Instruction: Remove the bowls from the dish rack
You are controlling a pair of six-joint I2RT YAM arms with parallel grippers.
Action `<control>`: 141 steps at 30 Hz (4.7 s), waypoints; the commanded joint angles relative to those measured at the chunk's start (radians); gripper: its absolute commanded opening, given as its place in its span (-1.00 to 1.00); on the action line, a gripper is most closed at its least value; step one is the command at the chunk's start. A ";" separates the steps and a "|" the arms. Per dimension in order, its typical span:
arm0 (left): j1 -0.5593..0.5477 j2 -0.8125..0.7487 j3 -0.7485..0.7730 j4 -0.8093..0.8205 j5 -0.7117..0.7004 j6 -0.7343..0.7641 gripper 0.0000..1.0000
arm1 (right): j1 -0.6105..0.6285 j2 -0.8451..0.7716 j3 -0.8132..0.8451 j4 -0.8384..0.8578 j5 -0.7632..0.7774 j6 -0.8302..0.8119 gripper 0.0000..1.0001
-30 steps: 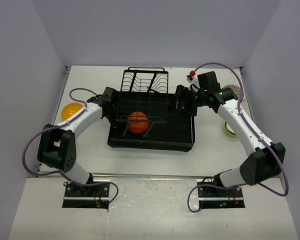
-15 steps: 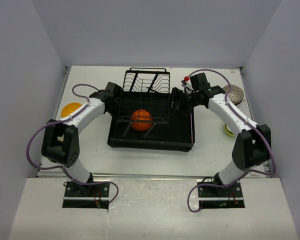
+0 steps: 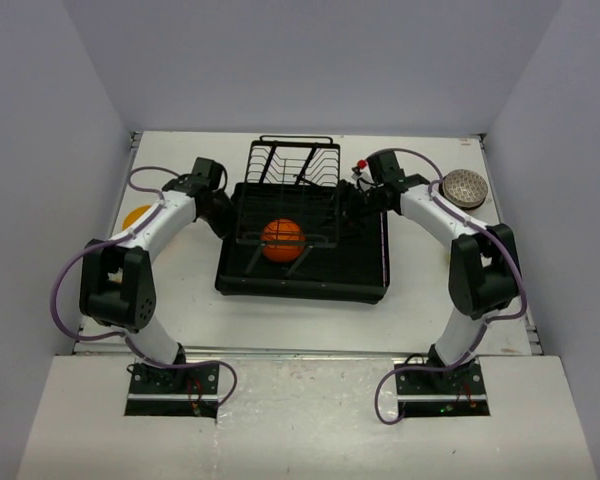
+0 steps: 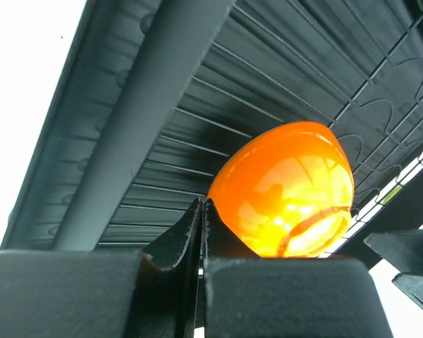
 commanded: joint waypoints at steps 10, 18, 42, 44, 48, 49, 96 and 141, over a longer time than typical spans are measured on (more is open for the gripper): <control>0.015 0.058 0.019 0.078 0.128 0.055 -1.00 | 0.020 0.090 -0.047 0.282 -0.169 0.115 0.44; 0.014 0.085 0.042 0.075 0.146 0.070 -1.00 | 0.052 0.128 -0.073 0.397 -0.167 0.165 0.53; 0.006 0.139 0.090 0.042 0.169 0.105 -1.00 | 0.071 0.239 -0.062 0.474 -0.164 0.180 0.59; 0.006 0.141 0.093 0.041 0.169 0.107 -1.00 | 0.071 0.249 -0.051 0.480 -0.175 0.187 0.59; 0.006 0.142 0.095 0.036 0.172 0.113 -1.00 | 0.075 0.263 -0.033 0.501 -0.197 0.194 0.58; 0.006 0.142 0.093 0.036 0.174 0.113 -1.00 | 0.075 0.265 -0.027 0.501 -0.200 0.196 0.58; 0.009 0.159 0.145 0.007 0.179 0.133 -1.00 | 0.117 0.173 -0.277 1.011 -0.433 0.470 0.08; 0.022 0.142 0.156 -0.005 0.189 0.136 -1.00 | 0.219 0.410 -0.193 1.632 -0.350 0.960 -0.33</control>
